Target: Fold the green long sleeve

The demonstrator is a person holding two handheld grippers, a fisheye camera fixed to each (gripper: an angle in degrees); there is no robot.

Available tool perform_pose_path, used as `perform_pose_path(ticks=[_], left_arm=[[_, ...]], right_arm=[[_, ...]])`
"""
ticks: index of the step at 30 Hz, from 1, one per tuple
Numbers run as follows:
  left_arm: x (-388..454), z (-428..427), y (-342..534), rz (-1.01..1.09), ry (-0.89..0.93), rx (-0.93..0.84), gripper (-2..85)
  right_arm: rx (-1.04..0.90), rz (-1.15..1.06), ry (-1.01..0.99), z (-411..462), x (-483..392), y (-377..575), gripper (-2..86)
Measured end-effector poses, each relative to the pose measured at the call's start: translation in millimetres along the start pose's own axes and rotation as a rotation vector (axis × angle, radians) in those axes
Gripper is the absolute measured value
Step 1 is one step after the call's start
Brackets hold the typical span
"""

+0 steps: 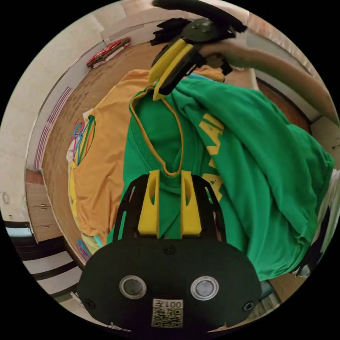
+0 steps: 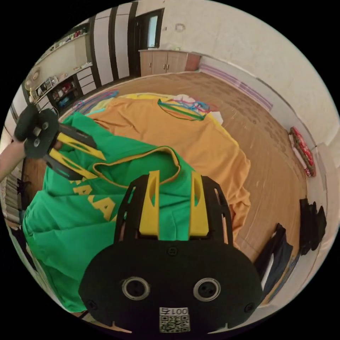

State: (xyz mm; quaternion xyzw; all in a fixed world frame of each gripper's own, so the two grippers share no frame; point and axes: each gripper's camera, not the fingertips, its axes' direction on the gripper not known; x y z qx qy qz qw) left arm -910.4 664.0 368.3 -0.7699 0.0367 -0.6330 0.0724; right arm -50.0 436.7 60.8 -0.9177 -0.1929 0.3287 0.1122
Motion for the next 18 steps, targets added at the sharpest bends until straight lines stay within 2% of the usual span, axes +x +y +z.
perform_pose_path(ticks=[4, 9, 12, 16, 18], left_arm=[[-3, 9, 9, 0.011, 0.000, 0.013, 3.3], [-40, -26, 46, -0.049, -0.060, 0.145, 0.8], [-76, -41, 58, -0.118, -0.097, 0.208, 0.3], [-119, -40, 53, -0.203, -0.065, 0.252, -0.1], [-140, -24, 44, -0.228, -0.054, 0.217, 0.0]], right_arm=[[-0.106, -0.021, -0.008, 43, 5, -19, 5.1], [0.039, 0.025, 0.094, 7, 19, -20, 1.8], [0.098, 0.071, 0.034, -6, 40, -31, 1.4], [0.080, 0.137, 0.033, 5, 63, -56, 1.3], [0.037, 0.166, 0.028, 24, 75, -73, 1.4]])
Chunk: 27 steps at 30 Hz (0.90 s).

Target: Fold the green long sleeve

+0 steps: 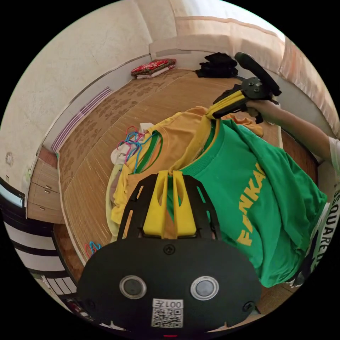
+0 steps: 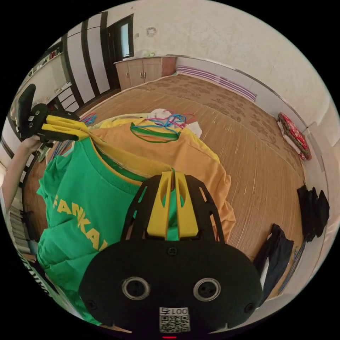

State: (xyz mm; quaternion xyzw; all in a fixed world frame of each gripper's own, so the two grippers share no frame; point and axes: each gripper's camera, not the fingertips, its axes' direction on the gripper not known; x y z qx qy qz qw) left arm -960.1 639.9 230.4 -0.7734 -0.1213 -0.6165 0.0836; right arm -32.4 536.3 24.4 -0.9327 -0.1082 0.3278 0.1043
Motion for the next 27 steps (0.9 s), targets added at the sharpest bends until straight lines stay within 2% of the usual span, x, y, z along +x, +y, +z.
perform_pose_path(ticks=[8, 11, 16, 20, 25, 27], left_arm=[[7, 98, -3, -0.013, -0.029, -0.224, 4.2], [19, 116, 14, 0.063, -0.056, -0.263, 6.3], [4, 83, 58, 0.049, -0.059, -0.165, 6.5], [-21, 33, 118, -0.065, -0.096, -0.117, 6.4], [6, 3, 213, -0.093, -0.029, -0.107, 6.8], [37, 3, 263, -0.104, 0.009, -0.122, 7.6]], right_arm=[[-0.159, 0.041, 0.005, 80, 11, -21, 3.6], [-0.167, 0.011, -0.005, 88, 13, -18, 6.4], [-0.127, 0.000, -0.048, 52, 26, -16, 7.8], [-0.063, -0.007, 0.037, 8, 15, -13, 5.1], [0.002, -0.162, -0.094, -17, -54, -17, 5.9], [0.010, -0.305, -0.141, -15, -116, -24, 7.5]])
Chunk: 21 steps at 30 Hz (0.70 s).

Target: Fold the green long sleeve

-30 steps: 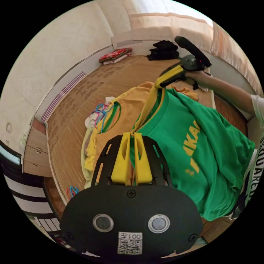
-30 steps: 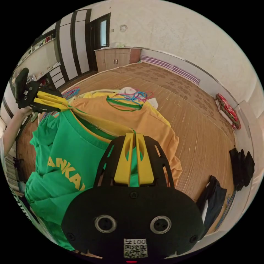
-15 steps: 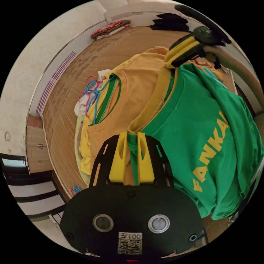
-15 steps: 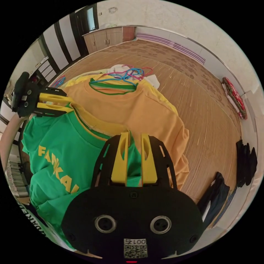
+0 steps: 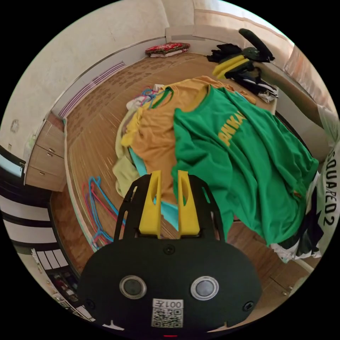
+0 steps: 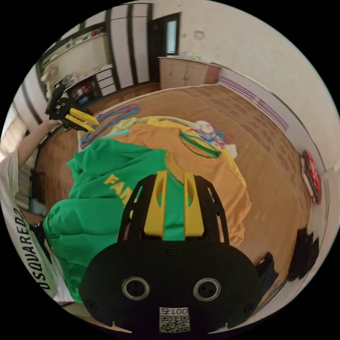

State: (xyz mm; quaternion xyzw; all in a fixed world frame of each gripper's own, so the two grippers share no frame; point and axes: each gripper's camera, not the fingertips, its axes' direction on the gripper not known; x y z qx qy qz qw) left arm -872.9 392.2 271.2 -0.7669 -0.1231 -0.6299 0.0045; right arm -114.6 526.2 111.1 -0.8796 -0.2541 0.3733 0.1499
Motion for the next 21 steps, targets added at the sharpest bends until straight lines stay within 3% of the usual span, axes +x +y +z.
perform_pose_path(ticks=[8, 12, 18, 21], left_arm=[[91, 30, 119, -0.112, 0.019, -0.048, 10.3], [126, 57, 153, -0.253, -0.060, -0.032, 10.1], [155, 89, 194, -0.553, -0.031, 0.104, 3.3], [171, 76, 211, -0.587, -0.067, 0.174, -0.2]], right_arm=[[-0.042, -0.381, -0.233, 53, -205, -78, 12.2], [-0.057, -0.550, -0.164, 88, -299, -91, 13.3], [-0.117, -0.664, -0.142, 128, -365, -119, 13.0], [-0.147, -0.680, -0.119, 138, -377, -138, 12.8]])
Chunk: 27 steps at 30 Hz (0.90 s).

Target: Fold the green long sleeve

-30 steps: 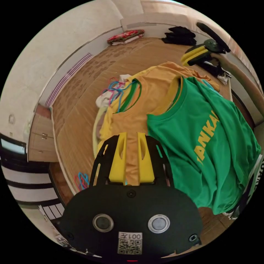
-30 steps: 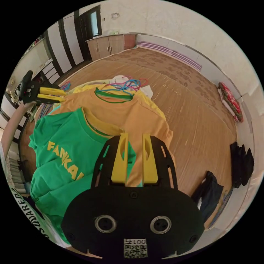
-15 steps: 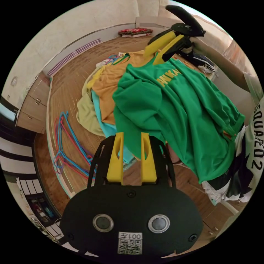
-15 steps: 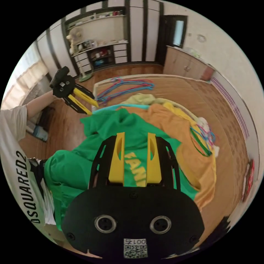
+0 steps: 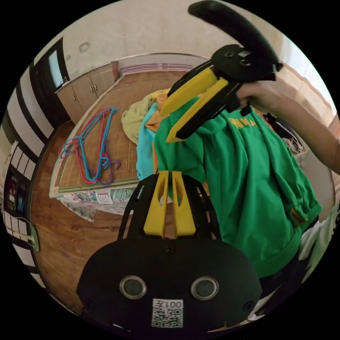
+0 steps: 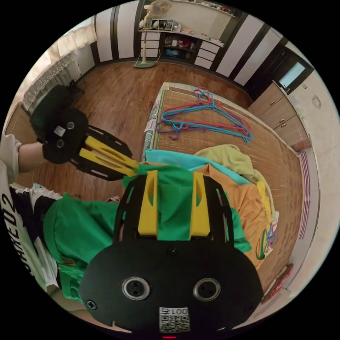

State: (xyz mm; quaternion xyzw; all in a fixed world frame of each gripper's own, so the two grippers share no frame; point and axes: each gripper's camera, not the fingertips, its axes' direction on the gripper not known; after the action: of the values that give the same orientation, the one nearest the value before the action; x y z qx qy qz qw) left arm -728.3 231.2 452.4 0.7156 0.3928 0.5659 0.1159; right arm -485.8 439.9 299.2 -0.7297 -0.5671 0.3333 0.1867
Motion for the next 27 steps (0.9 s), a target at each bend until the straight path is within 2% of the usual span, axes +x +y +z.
perform_pose_path(ticks=[4, 6, 11, 14, 19, 23, 27], left_arm=[[11, -32, 6, 0.146, -0.112, 0.042, -0.8], [21, -50, 4, 0.288, -0.207, 0.043, -0.9], [45, -61, 8, 0.568, -0.442, 0.005, -0.9], [60, -61, 19, 0.660, -0.481, -0.013, -0.9], [73, -43, 48, 0.552, -0.456, -0.041, -0.9], [80, -16, 83, 0.360, -0.476, -0.049, -0.6], [87, 6, 114, 0.211, -0.410, -0.044, 0.8]], right_arm=[[0.004, -0.087, -0.046, -2, 0, -27, 12.3], [-0.002, -0.201, -0.093, -4, -6, -47, 10.8], [0.007, -0.310, -0.197, -19, -3, -86, 6.7], [-0.055, -0.341, -0.239, -18, 6, -104, 8.1], [-0.160, -0.326, -0.230, -1, 24, -113, 10.6], [-0.200, -0.333, -0.333, 26, 21, -122, 12.7], [-0.338, -0.423, -0.275, 75, -8, -136, 10.6]])
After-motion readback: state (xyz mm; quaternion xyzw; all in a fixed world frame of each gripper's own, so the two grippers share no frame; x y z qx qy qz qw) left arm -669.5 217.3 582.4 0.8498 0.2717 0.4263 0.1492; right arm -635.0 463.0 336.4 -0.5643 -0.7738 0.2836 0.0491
